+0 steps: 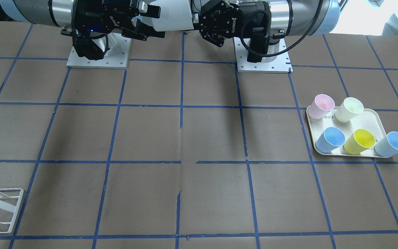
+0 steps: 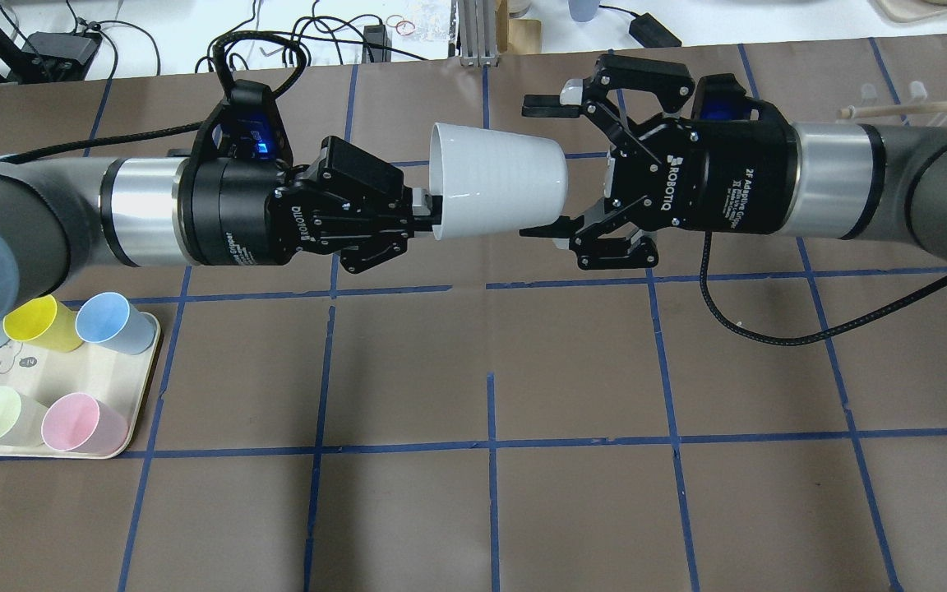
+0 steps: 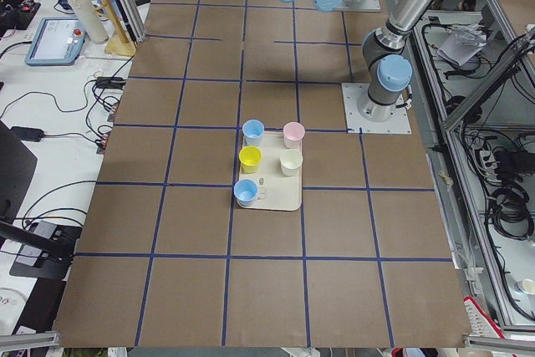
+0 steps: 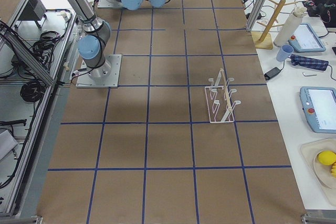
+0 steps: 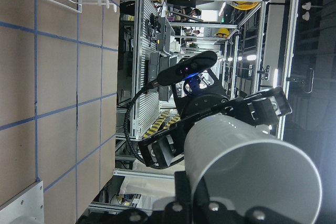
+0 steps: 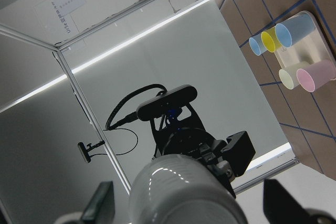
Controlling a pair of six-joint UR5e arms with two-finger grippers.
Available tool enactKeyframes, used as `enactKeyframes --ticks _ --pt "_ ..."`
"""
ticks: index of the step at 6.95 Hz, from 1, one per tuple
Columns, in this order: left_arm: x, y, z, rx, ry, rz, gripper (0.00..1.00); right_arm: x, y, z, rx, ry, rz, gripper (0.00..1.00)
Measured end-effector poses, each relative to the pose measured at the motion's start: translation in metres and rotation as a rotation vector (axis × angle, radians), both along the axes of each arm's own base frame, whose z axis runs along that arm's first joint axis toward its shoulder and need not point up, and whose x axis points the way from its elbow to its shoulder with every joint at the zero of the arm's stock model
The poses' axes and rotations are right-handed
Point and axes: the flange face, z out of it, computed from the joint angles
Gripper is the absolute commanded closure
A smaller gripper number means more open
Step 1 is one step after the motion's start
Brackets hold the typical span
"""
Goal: Transfer IKEA cup to right arm and place on rack
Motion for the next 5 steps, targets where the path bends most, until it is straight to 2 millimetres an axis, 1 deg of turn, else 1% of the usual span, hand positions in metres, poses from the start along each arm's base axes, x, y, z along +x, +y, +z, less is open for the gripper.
enactKeyframes --ticks 1,4,5 --pt "-0.0001 0.001 0.0001 0.0 0.0 0.0 1.0 0.0003 0.0018 0.0019 0.002 0.0 0.0 0.01" --pt "-0.0002 0.0022 0.0009 -0.002 -0.002 -0.001 1.0 0.0013 0.0068 0.001 0.041 -0.005 0.002 0.08" --pt "-0.0002 0.0026 0.0013 -0.002 -0.002 -0.001 0.98 0.0014 0.0086 0.0014 0.053 -0.006 0.002 0.09"
